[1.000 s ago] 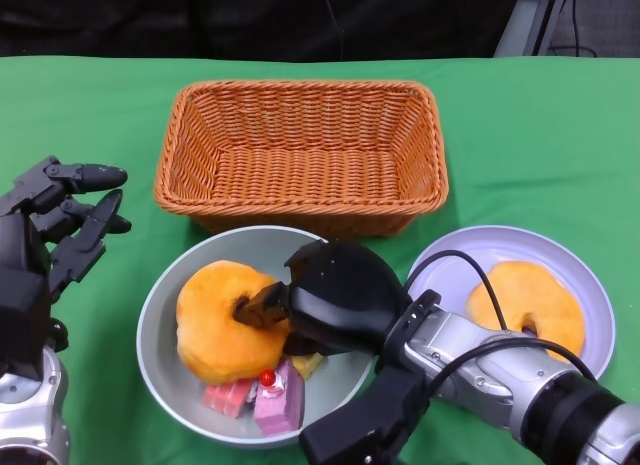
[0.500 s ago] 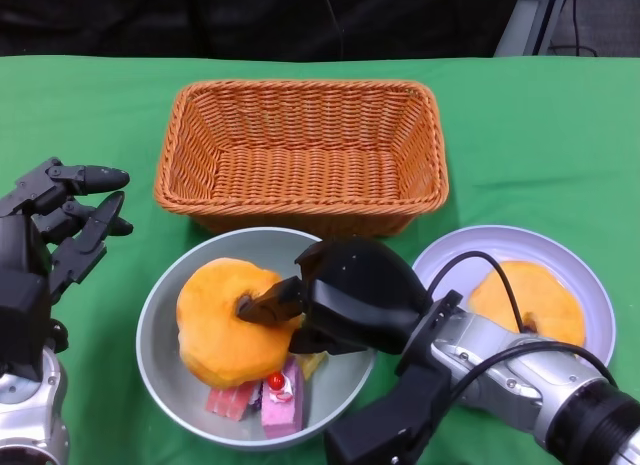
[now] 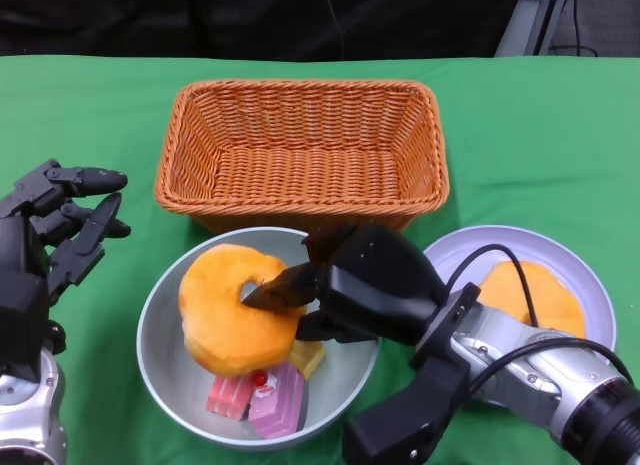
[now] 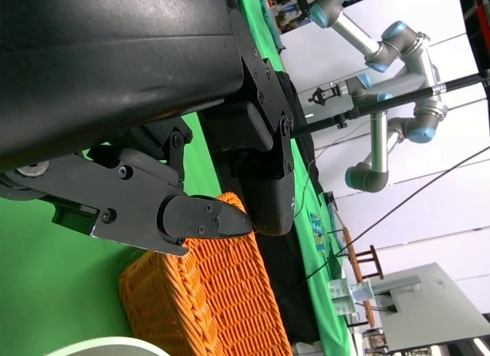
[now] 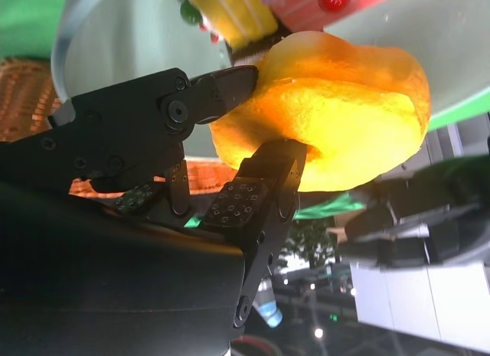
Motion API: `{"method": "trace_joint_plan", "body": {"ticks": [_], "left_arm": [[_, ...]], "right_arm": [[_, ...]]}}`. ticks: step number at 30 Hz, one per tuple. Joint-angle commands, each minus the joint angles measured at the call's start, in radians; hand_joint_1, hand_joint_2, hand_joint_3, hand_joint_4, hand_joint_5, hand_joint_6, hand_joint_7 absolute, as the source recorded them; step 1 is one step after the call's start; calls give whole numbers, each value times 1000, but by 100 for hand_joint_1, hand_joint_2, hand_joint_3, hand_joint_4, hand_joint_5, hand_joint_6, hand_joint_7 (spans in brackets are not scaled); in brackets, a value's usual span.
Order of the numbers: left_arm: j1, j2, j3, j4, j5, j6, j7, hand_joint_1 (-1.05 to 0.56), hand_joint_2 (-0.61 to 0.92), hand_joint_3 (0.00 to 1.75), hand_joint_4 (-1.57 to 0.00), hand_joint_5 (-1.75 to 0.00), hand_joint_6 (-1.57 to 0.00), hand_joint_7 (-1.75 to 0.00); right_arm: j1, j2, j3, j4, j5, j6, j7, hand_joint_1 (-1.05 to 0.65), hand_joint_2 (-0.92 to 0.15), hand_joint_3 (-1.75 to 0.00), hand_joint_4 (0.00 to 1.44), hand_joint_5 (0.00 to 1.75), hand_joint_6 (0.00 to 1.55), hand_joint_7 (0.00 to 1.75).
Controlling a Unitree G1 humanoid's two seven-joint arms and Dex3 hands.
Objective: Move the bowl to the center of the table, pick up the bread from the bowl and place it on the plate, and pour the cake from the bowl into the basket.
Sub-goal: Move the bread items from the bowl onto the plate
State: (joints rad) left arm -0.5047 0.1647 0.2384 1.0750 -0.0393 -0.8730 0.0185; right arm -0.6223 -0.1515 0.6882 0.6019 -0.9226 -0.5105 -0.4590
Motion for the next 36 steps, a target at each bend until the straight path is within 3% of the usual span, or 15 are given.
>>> {"method": "trace_joint_plan", "body": {"ticks": [1,10,13,14,18,21,22,24,27,31,36], "left_arm": [[-13,24,5,10,-6,-6,-1,-20,92,27,-88,-116,-87,-80],[-16,24,14,15,-24,1,-25,-20,92,26,-88,-115,-89,-78],[-15,26,14,14,-26,5,-31,-21,92,25,-88,-115,-89,-78],[-14,25,16,14,-28,4,-33,-21,92,25,-87,-115,-89,-78],[-14,28,12,16,-19,-2,-20,-19,92,26,-86,-115,-89,-78],[-15,31,10,18,-18,-3,-24,-19,92,26,-87,-116,-89,-78],[-16,31,10,19,-20,-2,-28,-19,92,26,-86,-116,-89,-78],[-16,33,11,22,-22,0,-30,-18,92,26,-87,-117,-89,-79],[-15,36,11,25,-27,1,-43,-19,92,26,-87,-117,-89,-79],[-16,39,12,30,-28,-1,-52,-19,92,26,-88,-117,-89,-78],[-16,40,11,33,-23,1,-48,-21,92,25,-89,-115,-90,-76]], "right_arm": [[19,-25,-23,-34,8,-3,-14,-25,-87,0,73,140,123,16],[65,-61,-85,-99,59,-34,7,-22,-90,-1,77,135,122,23],[79,-70,-103,-127,66,-31,19,-24,-89,0,75,138,96,72],[87,-74,-112,-140,71,-28,25,-24,-89,0,75,138,93,77],[112,-88,-140,-189,79,-18,53,-19,-85,0,75,138,91,80],[137,-115,-173,-239,101,-14,88,-18,-85,0,81,115,91,79],[148,-122,-185,-251,102,-13,82,-17,-84,0,83,114,92,78],[165,-129,-206,-269,101,-8,71,-16,-82,0,77,140,86,95],[191,-142,-234,-305,108,0,83,-14,-83,0,73,154,79,111],[217,-156,-268,-340,121,-1,84,-14,-85,-1,73,151,78,110],[249,-173,-307,-385,156,9,124,-14,-86,-1,76,140,83,93]]}}
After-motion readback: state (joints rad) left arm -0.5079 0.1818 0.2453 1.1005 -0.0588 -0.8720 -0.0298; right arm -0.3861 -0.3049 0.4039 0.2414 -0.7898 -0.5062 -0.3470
